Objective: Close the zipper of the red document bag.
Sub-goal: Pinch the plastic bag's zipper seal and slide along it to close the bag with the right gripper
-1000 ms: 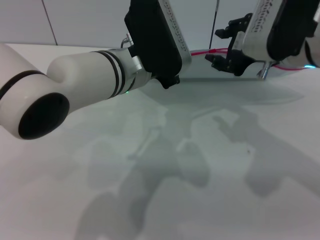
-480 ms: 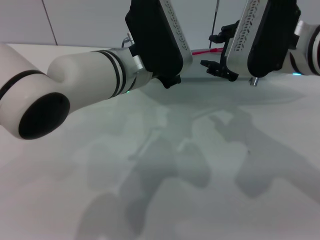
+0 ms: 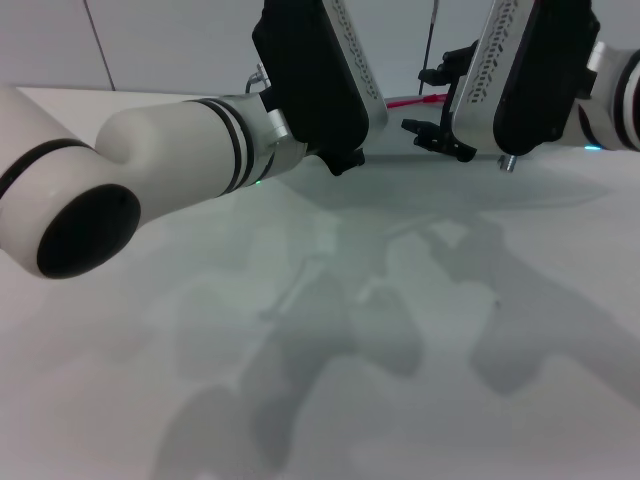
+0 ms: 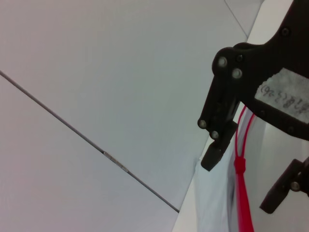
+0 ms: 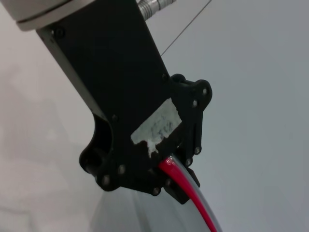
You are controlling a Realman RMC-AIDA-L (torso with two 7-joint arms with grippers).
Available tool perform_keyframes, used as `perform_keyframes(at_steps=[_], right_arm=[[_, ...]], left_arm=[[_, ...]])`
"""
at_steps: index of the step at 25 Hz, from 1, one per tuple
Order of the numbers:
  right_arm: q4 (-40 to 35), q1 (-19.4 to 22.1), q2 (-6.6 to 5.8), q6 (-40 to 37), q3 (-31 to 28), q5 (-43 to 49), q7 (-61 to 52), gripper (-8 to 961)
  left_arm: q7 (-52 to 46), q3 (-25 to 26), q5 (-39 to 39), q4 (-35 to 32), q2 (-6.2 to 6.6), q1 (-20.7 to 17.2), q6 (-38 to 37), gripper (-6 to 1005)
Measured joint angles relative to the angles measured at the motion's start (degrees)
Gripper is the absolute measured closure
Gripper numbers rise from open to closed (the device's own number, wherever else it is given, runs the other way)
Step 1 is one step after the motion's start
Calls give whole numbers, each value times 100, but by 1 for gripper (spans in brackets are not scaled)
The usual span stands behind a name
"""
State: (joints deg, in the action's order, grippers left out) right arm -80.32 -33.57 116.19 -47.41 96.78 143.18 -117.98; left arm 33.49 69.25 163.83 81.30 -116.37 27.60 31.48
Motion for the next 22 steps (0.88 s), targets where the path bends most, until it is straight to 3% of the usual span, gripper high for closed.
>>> perform_keyframes(at_steps=[13,16,22], right_arm=[[63,-54,7,13,-9,0,-9,584],[63,-62,8,13,-18,0,-10,697],[62,-67,9,37,-4,0,-70,749]], left_arm=[[0,0,0,0,0,0,-1,944],[0,0,0,-9,4,0,-2,944],[0,0,0,-14,9,0,-2,944]])
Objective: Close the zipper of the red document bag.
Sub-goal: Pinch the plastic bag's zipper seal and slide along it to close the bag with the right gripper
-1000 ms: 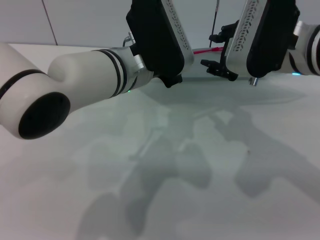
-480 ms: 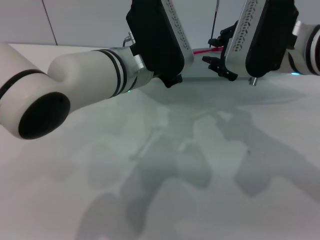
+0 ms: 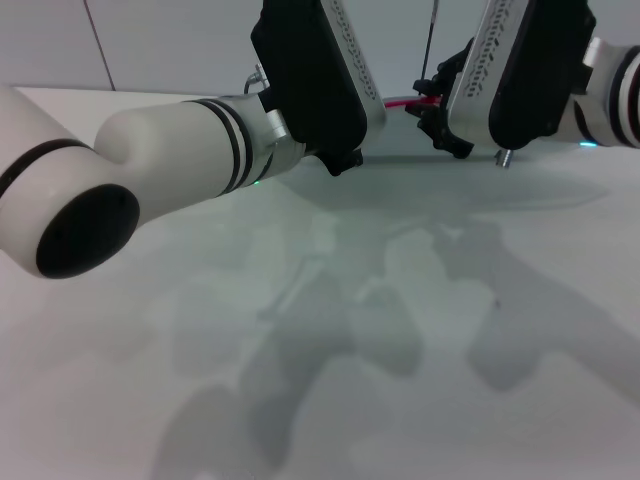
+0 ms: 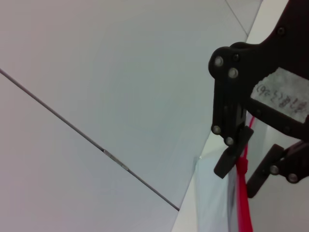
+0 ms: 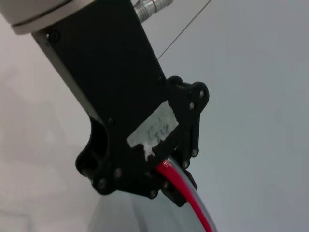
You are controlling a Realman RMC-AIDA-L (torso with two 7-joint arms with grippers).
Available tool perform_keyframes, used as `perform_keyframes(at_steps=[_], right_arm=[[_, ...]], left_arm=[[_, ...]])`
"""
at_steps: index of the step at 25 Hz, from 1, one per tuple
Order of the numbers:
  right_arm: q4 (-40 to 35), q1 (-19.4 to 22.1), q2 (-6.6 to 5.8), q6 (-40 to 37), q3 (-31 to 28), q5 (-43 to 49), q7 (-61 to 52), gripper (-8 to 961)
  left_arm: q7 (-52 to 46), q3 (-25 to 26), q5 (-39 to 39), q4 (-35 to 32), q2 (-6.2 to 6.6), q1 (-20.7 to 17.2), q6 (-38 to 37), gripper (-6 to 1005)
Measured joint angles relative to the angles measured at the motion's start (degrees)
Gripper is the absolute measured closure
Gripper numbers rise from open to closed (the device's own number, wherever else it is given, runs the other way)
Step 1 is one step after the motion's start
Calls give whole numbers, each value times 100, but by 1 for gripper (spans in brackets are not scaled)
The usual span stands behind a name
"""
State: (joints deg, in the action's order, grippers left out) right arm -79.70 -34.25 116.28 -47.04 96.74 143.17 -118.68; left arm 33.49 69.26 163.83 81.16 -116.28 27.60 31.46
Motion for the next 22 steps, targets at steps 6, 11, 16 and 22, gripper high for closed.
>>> perform_keyframes(at_steps=[6,11,16,22], right_arm=[[164,-105,-6,72,3,2,-143,766],[214,-139,-9,73,3,8,-152,782],[218,-143,-9,58,3,9,-155,810],[219,-144,-9,37,3,9,-156,838]], left_arm=[[0,-8,0,12,0,0,0,943],[0,-9,0,14,0,0,0,943],[0,-9,0,15,0,0,0,943],[0,-9,5,14,0,0,0,944]])
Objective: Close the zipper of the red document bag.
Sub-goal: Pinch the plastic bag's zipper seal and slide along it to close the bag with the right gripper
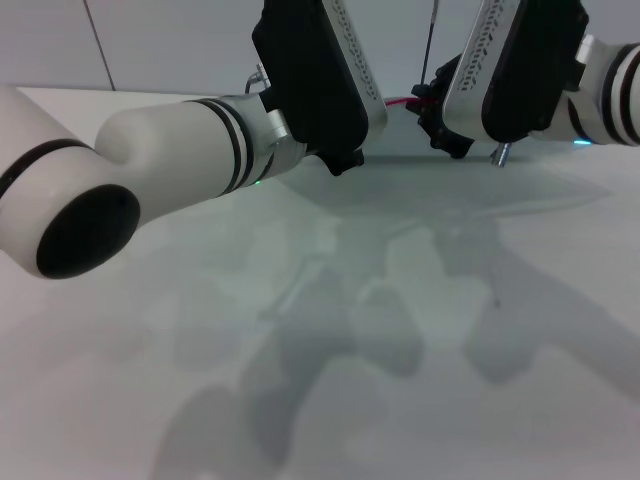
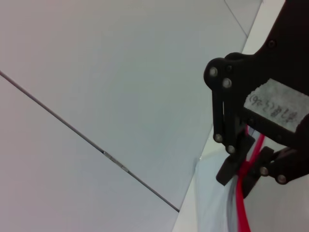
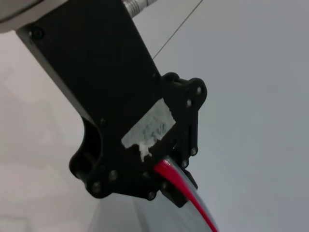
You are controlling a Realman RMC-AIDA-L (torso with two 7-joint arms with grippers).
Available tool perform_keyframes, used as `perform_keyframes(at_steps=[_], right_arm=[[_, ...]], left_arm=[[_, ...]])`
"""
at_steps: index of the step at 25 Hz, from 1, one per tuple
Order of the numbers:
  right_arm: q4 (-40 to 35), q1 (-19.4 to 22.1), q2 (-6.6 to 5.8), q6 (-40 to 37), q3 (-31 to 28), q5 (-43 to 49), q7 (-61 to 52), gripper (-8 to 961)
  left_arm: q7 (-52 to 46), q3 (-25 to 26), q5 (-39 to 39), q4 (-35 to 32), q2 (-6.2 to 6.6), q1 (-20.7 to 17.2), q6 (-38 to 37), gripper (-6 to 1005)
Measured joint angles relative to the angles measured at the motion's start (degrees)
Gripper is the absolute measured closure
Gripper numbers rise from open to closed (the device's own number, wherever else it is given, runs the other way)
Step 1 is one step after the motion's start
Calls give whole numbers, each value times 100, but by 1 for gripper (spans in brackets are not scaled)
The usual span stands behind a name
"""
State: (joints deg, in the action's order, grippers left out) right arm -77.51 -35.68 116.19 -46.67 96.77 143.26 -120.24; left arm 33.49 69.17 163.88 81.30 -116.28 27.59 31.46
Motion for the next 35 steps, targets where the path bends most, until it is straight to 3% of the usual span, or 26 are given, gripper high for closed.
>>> perform_keyframes(at_steps=[11,35], right_arm=[[193,25,9,55,-31,370,-230,872],[1018,284,-25,525,-1161,457,-278,857]], left_arm=[[1,0,38,73,0,-104,1,944],[315,285,48,1695,13,-1415,159,943]])
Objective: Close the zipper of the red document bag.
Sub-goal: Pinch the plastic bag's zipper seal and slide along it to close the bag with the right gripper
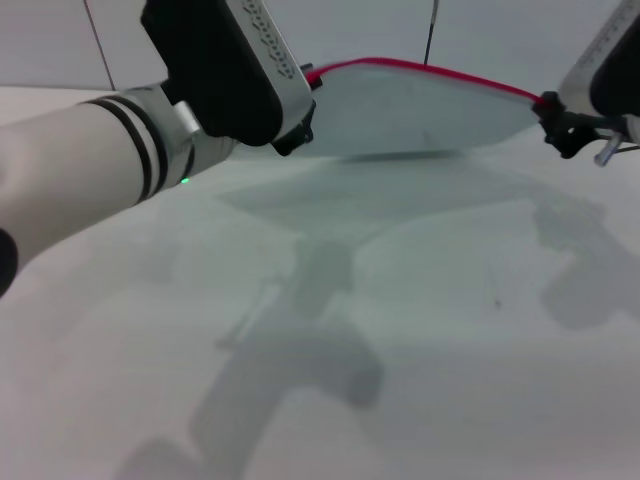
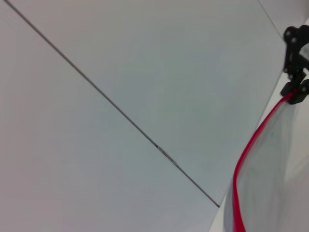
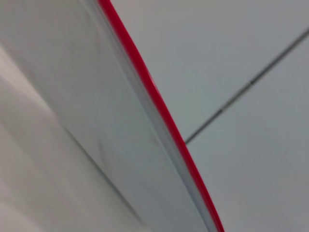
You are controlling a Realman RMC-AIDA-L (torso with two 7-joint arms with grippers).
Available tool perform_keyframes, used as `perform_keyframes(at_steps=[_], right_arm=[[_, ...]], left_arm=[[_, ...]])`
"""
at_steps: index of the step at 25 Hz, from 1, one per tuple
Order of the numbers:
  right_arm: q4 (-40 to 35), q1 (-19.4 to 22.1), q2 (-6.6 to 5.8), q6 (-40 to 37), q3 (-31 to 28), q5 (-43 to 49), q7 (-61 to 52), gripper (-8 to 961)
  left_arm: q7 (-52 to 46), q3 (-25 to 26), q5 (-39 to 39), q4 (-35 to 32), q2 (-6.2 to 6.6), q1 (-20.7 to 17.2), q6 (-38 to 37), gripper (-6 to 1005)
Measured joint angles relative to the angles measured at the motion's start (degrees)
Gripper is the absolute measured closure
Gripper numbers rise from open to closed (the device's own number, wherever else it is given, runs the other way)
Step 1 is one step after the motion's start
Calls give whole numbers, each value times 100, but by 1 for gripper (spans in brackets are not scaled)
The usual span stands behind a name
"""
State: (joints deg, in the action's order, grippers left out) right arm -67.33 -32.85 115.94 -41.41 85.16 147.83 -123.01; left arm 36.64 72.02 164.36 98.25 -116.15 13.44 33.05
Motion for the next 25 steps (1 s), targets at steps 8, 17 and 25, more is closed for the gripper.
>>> perform_keyframes(at_steps=[8,17,25], right_arm=[[89,11,-2,85,-123,6,32,844],[83,34,-1,140,-123,8,37,830],[-148,190,24,379,-114,-3,12,818]], left_arm=[[98,103,0,105,-5,-117,0,943],[125,147,0,124,-11,-133,-1,943],[179,292,7,27,-20,-67,-75,943]])
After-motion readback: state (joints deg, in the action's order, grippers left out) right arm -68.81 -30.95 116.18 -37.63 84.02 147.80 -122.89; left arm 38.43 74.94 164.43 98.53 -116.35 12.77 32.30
